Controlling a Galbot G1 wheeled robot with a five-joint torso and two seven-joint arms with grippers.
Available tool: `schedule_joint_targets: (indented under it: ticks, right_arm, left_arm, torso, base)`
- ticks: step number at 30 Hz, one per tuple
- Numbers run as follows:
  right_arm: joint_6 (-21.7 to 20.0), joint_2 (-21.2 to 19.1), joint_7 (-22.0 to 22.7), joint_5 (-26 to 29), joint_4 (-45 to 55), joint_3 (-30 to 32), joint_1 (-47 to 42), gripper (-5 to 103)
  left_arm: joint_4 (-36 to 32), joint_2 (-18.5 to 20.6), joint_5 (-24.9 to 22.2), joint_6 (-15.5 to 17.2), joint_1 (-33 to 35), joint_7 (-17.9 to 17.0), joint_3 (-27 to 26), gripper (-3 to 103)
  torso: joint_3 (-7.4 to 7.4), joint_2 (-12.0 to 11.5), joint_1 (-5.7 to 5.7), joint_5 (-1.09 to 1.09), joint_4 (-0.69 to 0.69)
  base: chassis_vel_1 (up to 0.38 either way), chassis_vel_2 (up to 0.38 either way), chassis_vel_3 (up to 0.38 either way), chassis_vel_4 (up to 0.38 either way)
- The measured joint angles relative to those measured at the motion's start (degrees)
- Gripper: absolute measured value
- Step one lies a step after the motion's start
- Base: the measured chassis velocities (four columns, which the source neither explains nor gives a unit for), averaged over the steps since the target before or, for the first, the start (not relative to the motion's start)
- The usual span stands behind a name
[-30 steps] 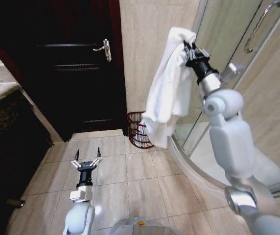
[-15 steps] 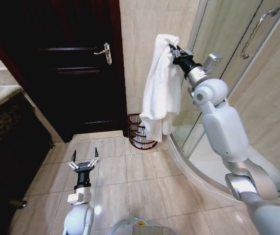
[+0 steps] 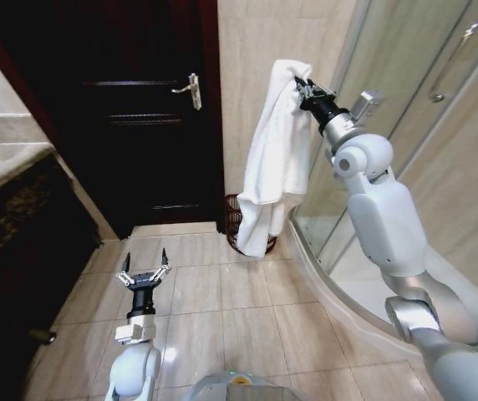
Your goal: Discard the used towel into the hamper.
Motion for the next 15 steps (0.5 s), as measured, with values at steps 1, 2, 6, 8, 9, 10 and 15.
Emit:
schedule_joint_targets:
  ticks: [1, 2, 6, 8, 9, 10, 15]
  right_arm:
    - [0.0, -0.02, 0.0, 0.01, 0.11, 0.15, -0.13, 9]
    - [0.0, -0.02, 0.0, 0.01, 0.11, 0.15, -0.13, 9]
    - [0.0, -0.61, -0.02, 0.29, 0.71, 0.76, -0.59, 9]
    - [0.0, -0.91, -0.02, 0.42, 0.76, 0.95, -0.59, 9]
    - [0.0, -1.1, -0.07, 0.45, 0.77, 1.12, -0.58, 9]
    - [0.0, -1.1, -0.07, 0.45, 0.77, 1.12, -0.58, 9]
    - [0.01, -1.22, -0.38, 0.31, -0.36, 1.37, -0.2, 9]
  left_arm:
    - [-0.11, -0.06, 0.64, 0.1, 0.06, -0.13, -0.03, 100]
    - [-0.11, -0.06, 0.64, 0.1, 0.06, -0.13, -0.03, 100]
    - [-0.29, -0.36, 1.56, 0.29, 0.2, -0.34, 0.13, 100]
    - [-0.29, -0.42, 1.8, 0.3, 0.13, -0.36, 0.2, 100]
    - [-0.25, -0.45, 1.96, 0.31, 0.03, -0.36, 0.32, 100]
    - [-0.25, -0.45, 1.96, 0.31, 0.03, -0.36, 0.32, 100]
    - [0.07, -0.48, 2.11, 0.39, -0.31, -0.38, 0.49, 100]
  torso:
    - [0.11, 0.18, 0.05, 0.0, 0.01]
    - [0.11, 0.18, 0.05, 0.0, 0.01]
    - [0.44, 0.72, 0.29, -0.02, 0.02]
    - [0.63, 1.05, 0.43, 0.0, 0.0]
    - [0.84, 1.38, 0.54, 0.0, 0.0]
    - [0.84, 1.38, 0.54, 0.0, 0.0]
    - [1.74, 2.83, 1.09, 0.01, -0.01]
  base:
    - [0.084, 0.073, 0.046, 0.075]
    - [0.084, 0.073, 0.046, 0.075]
    - [0.046, 0.045, 0.035, 0.035]
    - [0.0, 0.0, 0.0, 0.0]
    - [0.0, 0.0, 0.0, 0.0]
    - [0.0, 0.0, 0.0, 0.0]
    - [0.0, 0.0, 0.0, 0.0]
